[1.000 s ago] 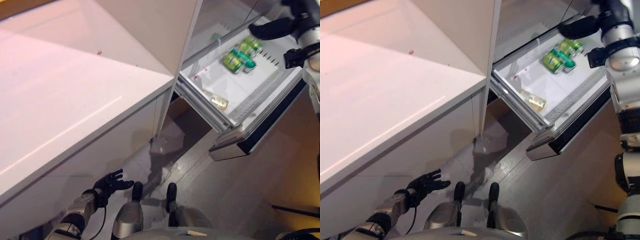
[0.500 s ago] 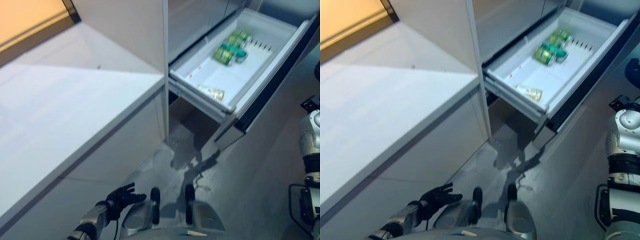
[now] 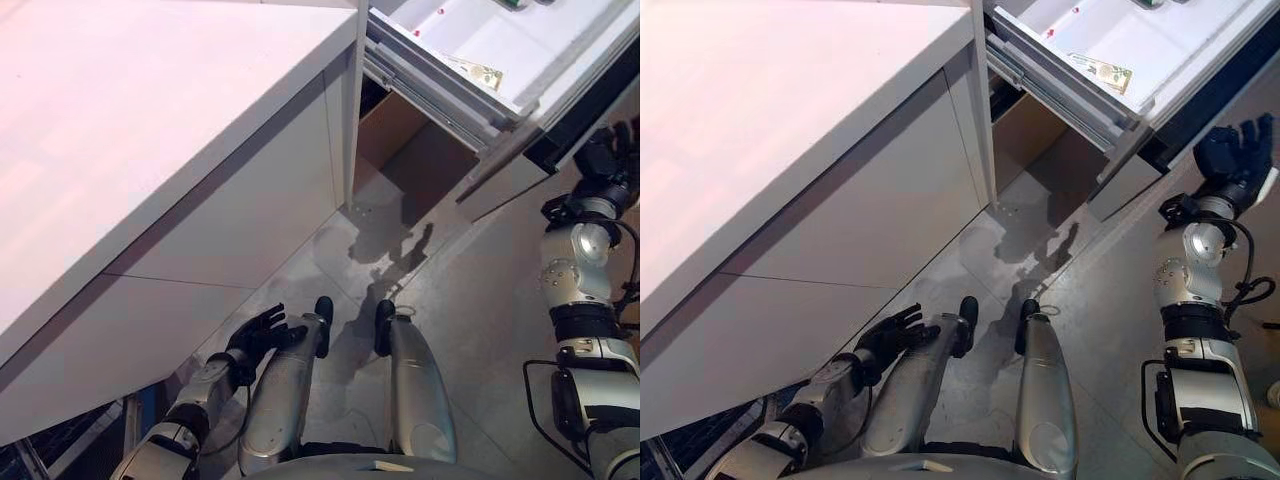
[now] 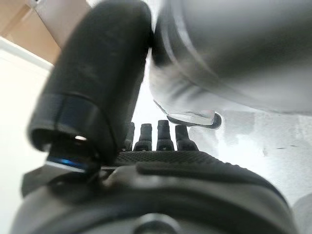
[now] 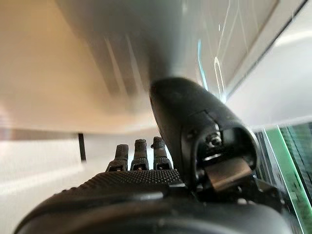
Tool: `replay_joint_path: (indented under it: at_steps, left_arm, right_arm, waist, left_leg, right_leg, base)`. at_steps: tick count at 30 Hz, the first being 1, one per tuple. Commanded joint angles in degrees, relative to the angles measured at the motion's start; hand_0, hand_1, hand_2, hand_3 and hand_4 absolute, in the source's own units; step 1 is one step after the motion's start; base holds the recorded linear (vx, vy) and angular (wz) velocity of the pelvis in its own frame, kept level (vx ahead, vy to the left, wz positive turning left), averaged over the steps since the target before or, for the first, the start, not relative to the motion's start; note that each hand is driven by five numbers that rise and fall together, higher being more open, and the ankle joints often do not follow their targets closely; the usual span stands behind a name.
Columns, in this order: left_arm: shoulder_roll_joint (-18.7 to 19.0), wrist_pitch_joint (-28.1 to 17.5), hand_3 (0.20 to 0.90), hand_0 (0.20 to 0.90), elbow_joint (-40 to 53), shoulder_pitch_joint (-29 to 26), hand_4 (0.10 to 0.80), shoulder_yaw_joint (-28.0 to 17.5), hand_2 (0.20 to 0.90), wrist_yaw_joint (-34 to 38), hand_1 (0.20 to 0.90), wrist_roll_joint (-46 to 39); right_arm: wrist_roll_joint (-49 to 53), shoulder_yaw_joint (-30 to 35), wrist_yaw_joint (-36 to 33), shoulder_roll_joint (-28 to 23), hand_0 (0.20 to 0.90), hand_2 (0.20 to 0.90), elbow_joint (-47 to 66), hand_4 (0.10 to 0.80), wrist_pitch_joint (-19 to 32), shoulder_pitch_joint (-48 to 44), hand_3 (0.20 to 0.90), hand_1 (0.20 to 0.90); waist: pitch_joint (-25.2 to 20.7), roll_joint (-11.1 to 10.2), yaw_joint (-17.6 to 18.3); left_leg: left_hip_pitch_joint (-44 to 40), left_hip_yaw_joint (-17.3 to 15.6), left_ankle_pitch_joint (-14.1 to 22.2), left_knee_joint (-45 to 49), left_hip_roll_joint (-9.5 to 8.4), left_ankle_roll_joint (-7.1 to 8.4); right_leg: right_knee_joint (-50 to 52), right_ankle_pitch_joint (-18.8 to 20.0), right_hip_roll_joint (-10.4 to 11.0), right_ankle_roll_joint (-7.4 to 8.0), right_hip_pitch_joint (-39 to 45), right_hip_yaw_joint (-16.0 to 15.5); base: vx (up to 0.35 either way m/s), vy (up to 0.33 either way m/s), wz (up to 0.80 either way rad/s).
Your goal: Put drinks into fridge and close the fridge
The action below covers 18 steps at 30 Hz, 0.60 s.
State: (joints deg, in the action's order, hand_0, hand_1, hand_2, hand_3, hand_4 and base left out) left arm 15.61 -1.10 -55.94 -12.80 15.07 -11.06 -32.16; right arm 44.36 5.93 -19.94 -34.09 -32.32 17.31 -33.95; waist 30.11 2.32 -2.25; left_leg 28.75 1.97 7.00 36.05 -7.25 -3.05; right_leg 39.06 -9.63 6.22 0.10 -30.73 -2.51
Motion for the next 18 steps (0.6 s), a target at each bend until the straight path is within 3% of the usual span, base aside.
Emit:
replay_joint_path:
  at_steps: [1,5,10,18]
  left_arm:
    - [0.6,-0.4,0.9,0.9,-0.6,7.5,0.8,0.5,0.9,0.1,0.9,1.0]
    - [0.9,-0.9,0.9,0.9,-0.8,9.1,0.8,-0.3,0.9,-0.7,0.9,1.1]
    - [1.4,-0.7,0.9,0.9,-0.4,10.2,0.8,-0.8,0.9,-1.3,0.9,0.8]
    - [4.0,0.0,0.9,0.9,0.6,13.2,0.8,-1.0,0.9,-2.8,0.9,0.7]
  right_arm:
    - [-6.3,-5.5,12.2,-1.9,0.9,0.9,12.0,0.8,5.4,-8.3,0.9,0.9]
    - [-7.3,-8.7,19.2,-1.6,0.9,0.9,15.5,0.8,2.8,-10.3,0.9,0.9]
    - [-9.4,-12.5,23.0,-2.0,0.9,0.9,15.4,0.8,1.3,-14.5,0.9,0.9]
    - [-8.1,-21.2,32.1,-4.8,0.9,0.9,9.5,0.8,-4.2,-25.1,0.9,0.9]
  waist:
    - [-4.3,-0.4,-2.5]
    - [-4.4,-0.2,-3.4]
    - [-4.9,-0.1,-5.1]
    - [-6.8,-0.5,-10.0]
  left_leg:
    - [-3.7,-1.3,7.8,2.7,-2.09,-3.29]
    - [-4.8,-0.7,6.9,1.2,-2.27,-3.1]
    - [-6.6,0.4,5.7,-1.2,-2.46,-2.78]
    - [-13.0,4.3,2.9,-8.8,-2.78,-1.88]
  right_leg:
    - [0.8,-2.2,-1.5,-2.83,5.2,-2.0]
    - [0.5,-2.3,-1.3,-2.96,6.2,-2.4]
    - [-0.3,-2.3,-0.7,-2.84,8.2,-3.3]
    - [-5.9,-1.8,1.4,-1.84,16.2,-7.0]
  base:
    - [0.057,0.034,0.05]
    - [0.06,0.033,-0.02]
    - [0.064,0.026,0.12]
    - [0.103,0.01,0.25]
